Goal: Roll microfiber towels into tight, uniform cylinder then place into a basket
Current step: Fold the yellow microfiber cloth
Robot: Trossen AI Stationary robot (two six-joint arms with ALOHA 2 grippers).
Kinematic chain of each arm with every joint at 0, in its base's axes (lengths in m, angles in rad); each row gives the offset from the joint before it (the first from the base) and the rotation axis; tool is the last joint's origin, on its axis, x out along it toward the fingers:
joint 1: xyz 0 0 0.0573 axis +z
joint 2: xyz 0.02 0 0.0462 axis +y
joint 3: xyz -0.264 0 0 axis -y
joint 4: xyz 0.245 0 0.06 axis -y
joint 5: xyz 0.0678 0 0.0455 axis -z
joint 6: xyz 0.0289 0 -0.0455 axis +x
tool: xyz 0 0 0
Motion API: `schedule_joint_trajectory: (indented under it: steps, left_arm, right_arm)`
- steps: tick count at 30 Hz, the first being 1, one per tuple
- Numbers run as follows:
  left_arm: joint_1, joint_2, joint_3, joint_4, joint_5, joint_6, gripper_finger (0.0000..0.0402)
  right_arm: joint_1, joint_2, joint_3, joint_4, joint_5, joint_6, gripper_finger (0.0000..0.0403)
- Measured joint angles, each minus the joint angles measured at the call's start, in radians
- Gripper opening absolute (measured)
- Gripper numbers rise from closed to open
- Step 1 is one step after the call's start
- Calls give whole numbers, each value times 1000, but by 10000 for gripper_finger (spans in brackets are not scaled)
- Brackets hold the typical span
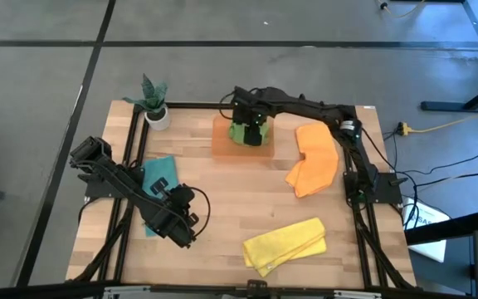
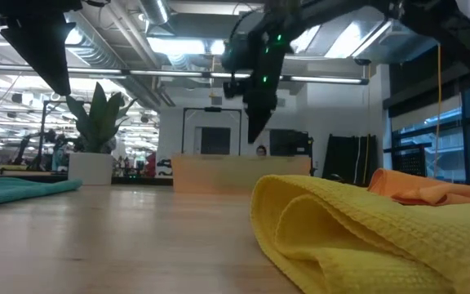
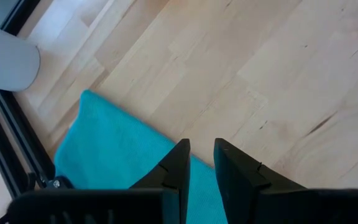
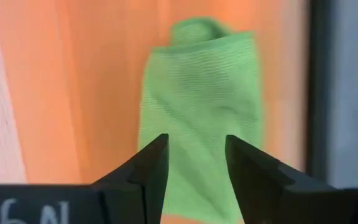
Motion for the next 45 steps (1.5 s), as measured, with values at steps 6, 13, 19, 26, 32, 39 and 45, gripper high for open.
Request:
schedule_joint_trajectory:
  steps: [6, 13, 19, 26, 32, 39, 45]
  left_arm:
    - [-18, 0, 0, 10, -1, -25, 64]
    - [-31, 0, 0, 115, -87, 12, 64]
    - [-29, 0, 0, 287, -123, 190, 64]
    - [6, 13, 0, 558, -129, 547, 64]
    - [29, 100, 0, 784, -128, 980, 64]
    - [38, 207, 0, 1007, -83, 1292, 64]
    - [69, 215, 0, 1082, 70, 1355, 64]
  right_arm:
    - [0, -175, -48, -14, 108, 63, 159]
    - [79, -429, -351, 90, 89, 163, 159]
    - [217, -675, -727, 331, 92, 279, 159]
    - [407, -858, -955, 474, 91, 333, 159]
    - [538, -919, -1056, 603, 126, 349, 159]
    - [648, -923, -1084, 577, 150, 483, 159]
    - [741, -921, -1084, 584, 150, 548, 159]
